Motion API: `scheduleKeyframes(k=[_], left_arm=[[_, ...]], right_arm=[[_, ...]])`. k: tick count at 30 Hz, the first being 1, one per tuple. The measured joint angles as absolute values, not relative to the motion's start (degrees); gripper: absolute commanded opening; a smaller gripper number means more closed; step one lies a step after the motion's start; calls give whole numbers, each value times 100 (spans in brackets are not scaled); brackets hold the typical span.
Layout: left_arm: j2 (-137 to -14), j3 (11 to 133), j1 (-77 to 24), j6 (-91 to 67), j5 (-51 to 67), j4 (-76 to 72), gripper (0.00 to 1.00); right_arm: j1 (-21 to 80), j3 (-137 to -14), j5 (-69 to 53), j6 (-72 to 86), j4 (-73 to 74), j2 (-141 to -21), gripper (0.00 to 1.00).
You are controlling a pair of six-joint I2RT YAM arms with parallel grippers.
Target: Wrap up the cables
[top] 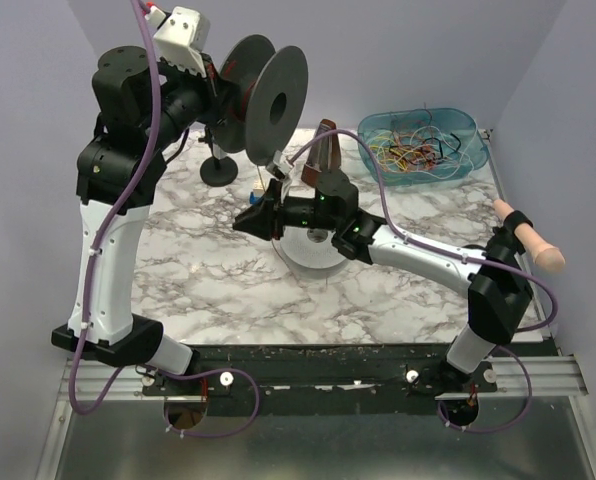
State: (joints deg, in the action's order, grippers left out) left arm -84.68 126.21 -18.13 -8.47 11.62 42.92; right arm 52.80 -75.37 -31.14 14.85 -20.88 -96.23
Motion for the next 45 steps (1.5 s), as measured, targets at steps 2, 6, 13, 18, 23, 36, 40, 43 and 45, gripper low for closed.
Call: scheduleKeyframes(k=[2,6,13,18,23,36,40,43,45], left_arm=[[-8468,12849,-1813,-829,1271,4495,0],[-8466,13174,-1822,-792,1450,4746,0],[-8464,13384,-1822,-777,1568,4709,0],[-8453,13480,-1822,-768,1573,4600,0],[-8453,13520,-1822,-716,1573,4600,0],[-8455,13732,-1822,-644,1577,4606,0],[-8453,13749,-1822,-596,1590,4611,0],[-8453,13749,-1822,-582,1621,4626,0],[-8453,13753,-1822,-582,1653,4626,0]], right_arm=[[5210,-7391,-3100,1500,-2397,-9618,38],[5063,-7041,-2954,1516,-2897,-9564,43],[5057,-6493,-2742,1297,-2862,-9502,61],[5057,-6084,-2630,1129,-2853,-9450,63],[5057,-5763,-2508,996,-2862,-9247,59],[4984,-5579,-2180,923,-2923,-9074,94],[4713,-5435,-2211,1288,-3183,-9074,94],[4449,-5293,-2152,1564,-3347,-9072,92],[4324,-5229,-2117,1704,-3398,-9063,80]])
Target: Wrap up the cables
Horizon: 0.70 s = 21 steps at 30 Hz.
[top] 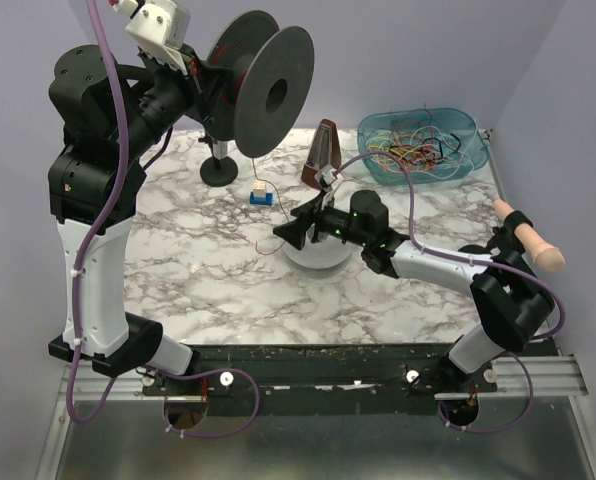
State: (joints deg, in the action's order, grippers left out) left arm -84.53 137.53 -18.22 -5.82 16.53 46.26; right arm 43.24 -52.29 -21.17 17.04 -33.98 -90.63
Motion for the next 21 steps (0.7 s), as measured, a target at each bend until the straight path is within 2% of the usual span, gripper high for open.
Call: scheduleKeyframes(k=[1,3,4,6,9,12,13,16,21], left_arm=[[-8453,13756,-1822,-582,1662,4626,0],[-8453,13756,-1822,-585,1684,4626,0],[-8453,13758,-1822,-585,1706,4626,0],[-8455,13775,-1822,-587,1741,4633,0],[-8455,13823,-1822,-589,1787,4641,0],[-8455,13861,-1822,-587,1820,4641,0],[-8455,13865,-1822,-585,1828,4641,0],[-8455,13865,-1822,-582,1848,4644,0],[-8455,13904,-1822,-578,1852,4654,0]], right_arm=[[4305,-5221,-2108,1761,-3420,-9063,72],[4316,-5223,-2108,1850,-3452,-9063,50],[4318,-5234,-2112,1881,-3463,-9065,44],[4318,-5323,-2182,1977,-3492,-9144,38],[4318,-5511,-2327,2158,-3704,-9402,38],[4320,-5599,-2383,2342,-3903,-9629,49],[4318,-5625,-2388,2386,-3942,-9692,50],[4320,-5747,-2436,2456,-3986,-9839,48],[4318,-5916,-2497,2574,-4178,-9942,39]])
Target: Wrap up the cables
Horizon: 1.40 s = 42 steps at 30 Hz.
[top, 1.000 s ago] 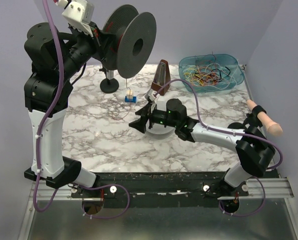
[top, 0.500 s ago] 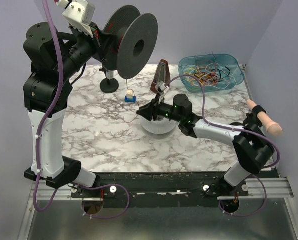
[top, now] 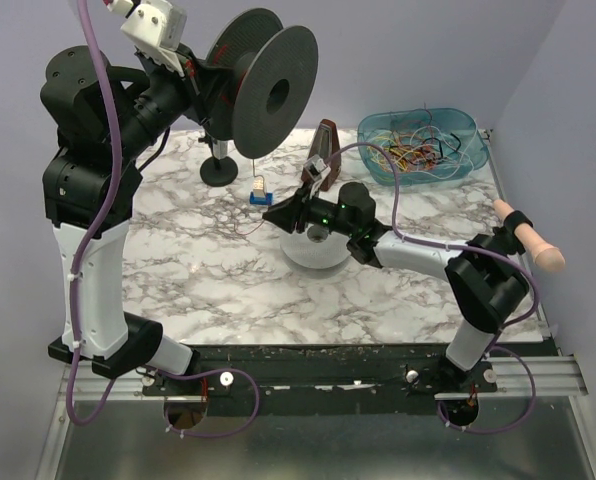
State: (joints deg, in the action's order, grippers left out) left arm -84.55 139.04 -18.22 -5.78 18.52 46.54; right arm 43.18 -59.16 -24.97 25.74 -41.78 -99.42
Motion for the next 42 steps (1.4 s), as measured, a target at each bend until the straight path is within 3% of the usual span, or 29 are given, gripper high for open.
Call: scheduleKeyframes(k=[3,5,6,15,22,31,42], left_arm=[[-8455,13937,-1822,-578,1861,4654,0],[-8455,13946,-1822,-578,1870,4657,0],[-8455,13950,-1822,-578,1872,4657,0],[-8427,14162,-1822,-294,2388,5175,0],[-7920,13819,-1844,1326,3306,6650,0],[-7102,11306,-2222,3186,3142,7690,0],[-7255,8956,-2877,3332,1341,6528,0]], right_arm=[[4318,-5948,-2530,2641,-4298,-9979,22],[4318,-5951,-2561,2694,-4368,-10012,4],[4318,-5951,-2578,2711,-4390,-10022,1],[4106,-5400,-2193,2993,-4488,-9754,1],[3221,-4650,-1555,3000,-3828,-8331,1],[3199,-5336,-1431,1929,-2137,-7120,1],[3236,-6285,-2941,1197,340,-7089,1]])
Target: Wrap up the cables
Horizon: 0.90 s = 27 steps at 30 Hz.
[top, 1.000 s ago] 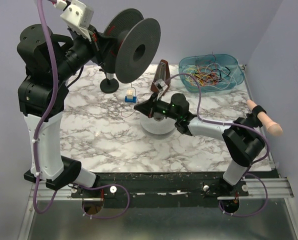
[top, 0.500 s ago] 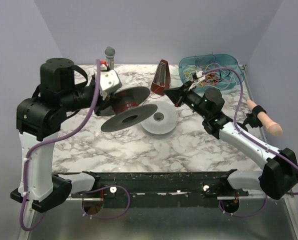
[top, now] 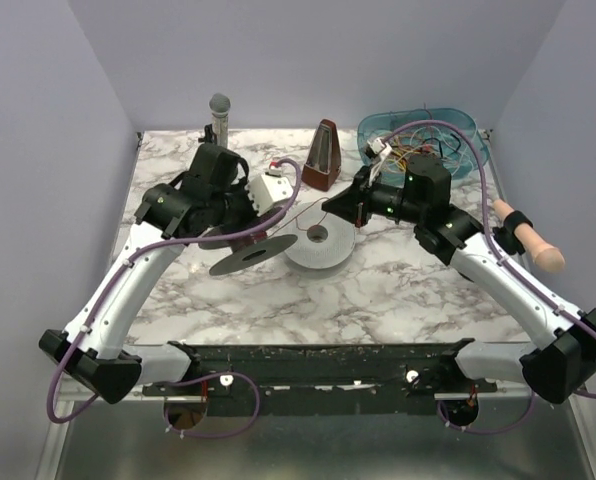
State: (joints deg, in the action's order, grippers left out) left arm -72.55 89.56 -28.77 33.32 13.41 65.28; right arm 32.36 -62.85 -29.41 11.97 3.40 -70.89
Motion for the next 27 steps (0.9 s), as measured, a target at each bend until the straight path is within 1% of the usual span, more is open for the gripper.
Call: scheduleKeyframes(k=[3,7,12,15,17,19,23,27], left_arm=[[-7262,8696,-3055,3203,923,6075,0],[-7288,8482,-3190,2880,419,5339,0],[-7365,8440,-3186,2211,-62,4571,0],[-7402,8440,-3089,1656,-99,4117,0],[-7402,8464,-2952,1201,14,3881,0],[-7404,8534,-2674,694,217,3706,0],[-7406,8855,-2005,-419,823,3605,0],[-7417,9255,-1758,-1177,1267,3594,0]], right_arm=[[3277,-6772,-3557,1391,639,-7179,1],[3468,-7137,-4182,2032,515,-7393,1],[4056,-7513,-4578,2985,-257,-8090,1],[4510,-7706,-4569,3347,-652,-8506,1],[4742,-7817,-4368,3417,-714,-8700,1],[4958,-8018,-3922,3277,-587,-8849,1],[5450,-8243,-2565,2655,-292,-8888,1],[5942,-8241,-1253,1894,-156,-8871,1]])
